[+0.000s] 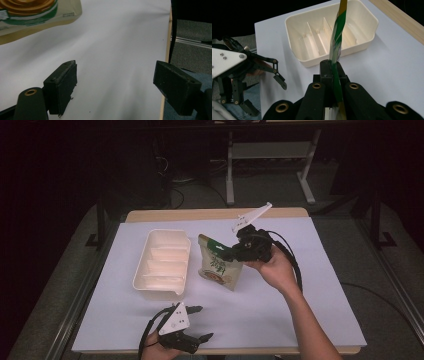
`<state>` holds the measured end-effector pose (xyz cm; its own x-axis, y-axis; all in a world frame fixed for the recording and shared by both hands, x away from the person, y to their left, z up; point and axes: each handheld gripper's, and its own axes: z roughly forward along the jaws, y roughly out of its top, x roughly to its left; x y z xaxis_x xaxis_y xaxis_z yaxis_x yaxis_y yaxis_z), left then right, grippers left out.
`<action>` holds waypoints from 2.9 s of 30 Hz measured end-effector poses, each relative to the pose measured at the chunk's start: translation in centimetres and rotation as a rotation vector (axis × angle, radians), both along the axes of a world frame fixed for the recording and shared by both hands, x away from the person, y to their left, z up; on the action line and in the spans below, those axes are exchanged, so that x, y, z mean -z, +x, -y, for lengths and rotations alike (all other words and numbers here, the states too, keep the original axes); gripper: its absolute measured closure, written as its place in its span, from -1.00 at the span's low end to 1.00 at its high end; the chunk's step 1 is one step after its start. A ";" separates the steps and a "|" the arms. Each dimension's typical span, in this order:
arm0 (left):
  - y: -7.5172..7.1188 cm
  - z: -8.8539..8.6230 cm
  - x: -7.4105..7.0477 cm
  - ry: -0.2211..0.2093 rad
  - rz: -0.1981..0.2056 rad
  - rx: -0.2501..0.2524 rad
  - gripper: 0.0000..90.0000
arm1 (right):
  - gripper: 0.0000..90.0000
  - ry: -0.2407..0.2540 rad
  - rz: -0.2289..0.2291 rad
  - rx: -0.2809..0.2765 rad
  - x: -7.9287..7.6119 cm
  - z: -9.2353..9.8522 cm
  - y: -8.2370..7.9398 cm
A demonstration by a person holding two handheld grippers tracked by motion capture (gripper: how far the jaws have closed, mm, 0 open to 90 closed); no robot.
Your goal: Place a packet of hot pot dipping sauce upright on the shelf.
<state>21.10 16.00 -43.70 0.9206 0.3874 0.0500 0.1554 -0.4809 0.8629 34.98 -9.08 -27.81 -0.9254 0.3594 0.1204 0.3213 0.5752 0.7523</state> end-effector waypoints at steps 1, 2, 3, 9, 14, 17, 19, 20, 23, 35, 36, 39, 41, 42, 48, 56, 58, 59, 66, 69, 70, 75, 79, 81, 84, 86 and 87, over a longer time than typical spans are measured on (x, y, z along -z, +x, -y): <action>0.0 0.0 0.0 -0.001 0.000 0.000 -0.59 | 0.99 -0.003 0.003 -0.006 -0.1 -0.2 0.1; 0.0 0.0 0.0 -0.001 0.000 0.001 -0.59 | 0.99 0.001 0.004 -0.008 -0.2 -0.5 0.3; 0.0 0.0 0.0 -0.001 0.000 0.001 -0.59 | 0.99 0.002 0.002 -0.012 -0.3 -0.8 0.4; 0.0 0.0 0.0 0.002 0.004 0.002 -0.59 | 0.99 0.009 0.004 -0.038 -0.9 -2.4 1.2; 0.0 0.0 0.0 0.005 0.007 0.003 -0.59 | 0.99 0.010 0.006 -0.059 -1.4 -3.8 1.8; 0.0 0.0 0.0 0.006 0.009 0.003 -0.59 | 0.99 0.017 0.004 -0.071 -1.6 -4.4 2.1; 0.0 0.0 -0.1 0.005 0.009 0.003 -0.59 | 0.99 0.018 0.004 -0.081 -1.9 -5.2 2.5; 0.0 0.0 -0.1 0.006 0.009 0.004 -0.59 | 0.99 0.020 0.003 -0.085 -1.9 -5.5 2.6; 0.0 0.0 -0.1 0.008 0.011 0.005 -0.59 | 0.99 0.033 -0.002 -0.091 -2.0 -6.1 2.9; 0.0 0.0 -0.1 0.004 0.007 0.004 -0.59 | 0.99 0.046 -0.008 -0.122 -2.2 -8.7 3.9; 0.0 0.0 -0.1 0.005 0.008 0.004 -0.59 | 0.99 0.046 -0.008 -0.122 -2.2 -8.7 3.9; -0.1 0.0 -0.1 0.005 0.009 0.006 -0.59 | 0.99 0.040 -0.008 -0.130 -2.1 -9.7 4.1; -0.1 0.0 -0.1 0.005 0.009 0.006 -0.59 | 0.99 0.041 -0.009 -0.134 -2.1 -10.1 4.2; -0.1 0.0 -0.1 0.005 0.009 0.006 -0.59 | 0.99 0.043 -0.007 -0.137 -2.1 -10.3 4.3; -0.1 -0.1 -0.1 0.003 0.008 0.005 -0.59 | 0.99 0.050 -0.015 -0.143 -1.9 -11.7 4.7; -0.1 0.0 -0.1 0.005 0.011 0.009 -0.59 | 0.99 0.051 -0.019 -0.152 -1.1 -13.3 5.5; -0.1 0.0 -0.1 -0.001 0.008 0.007 -0.59 | 0.99 0.052 -0.028 -0.150 -0.9 -13.6 5.7; -0.1 0.0 -0.1 -0.002 0.008 0.006 -0.59 | 0.99 0.053 -0.027 -0.152 -0.8 -13.7 5.8; -0.1 -0.2 -0.1 -0.003 0.010 0.003 -0.59 | 0.99 0.044 -0.034 -0.154 0.1 -14.9 6.2; 0.0 -0.2 -0.2 -0.004 0.010 0.002 -0.59 | 0.99 0.048 -0.029 -0.155 0.1 -15.0 6.3; 0.0 -0.2 -0.2 -0.004 0.010 0.002 -0.59 | 0.99 0.053 -0.034 -0.152 0.2 -15.1 6.4; -0.1 -0.1 -0.1 -0.002 0.010 0.006 -0.59 | 0.99 0.059 -0.024 -0.153 0.2 -15.7 6.6; -0.1 0.0 -0.1 -0.001 0.009 0.006 -0.59 | 0.99 0.065 -0.034 -0.150 0.4 -16.1 6.7; -0.1 0.0 -0.1 -0.002 0.009 0.006 -0.59 | 0.99 0.066 -0.037 -0.152 0.6 -16.3 6.8; -0.1 -0.1 -0.1 -0.002 0.009 0.007 -0.59 | 0.99 0.067 -0.041 -0.153 0.8 -16.6 6.8; -0.1 -0.1 -0.1 -0.005 0.008 0.006 -0.59 | 0.99 0.067 -0.053 -0.156 1.2 -17.1 6.9; -0.1 -0.1 -0.2 -0.005 0.008 0.006 -0.59 | 0.99 0.066 -0.054 -0.158 1.4 -17.2 7.0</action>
<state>21.01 16.12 -43.55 0.9224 0.3821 0.0560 0.1454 -0.4779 0.8663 41.97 8.09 -29.16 -0.9612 0.1999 0.1898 0.2718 0.5716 0.7742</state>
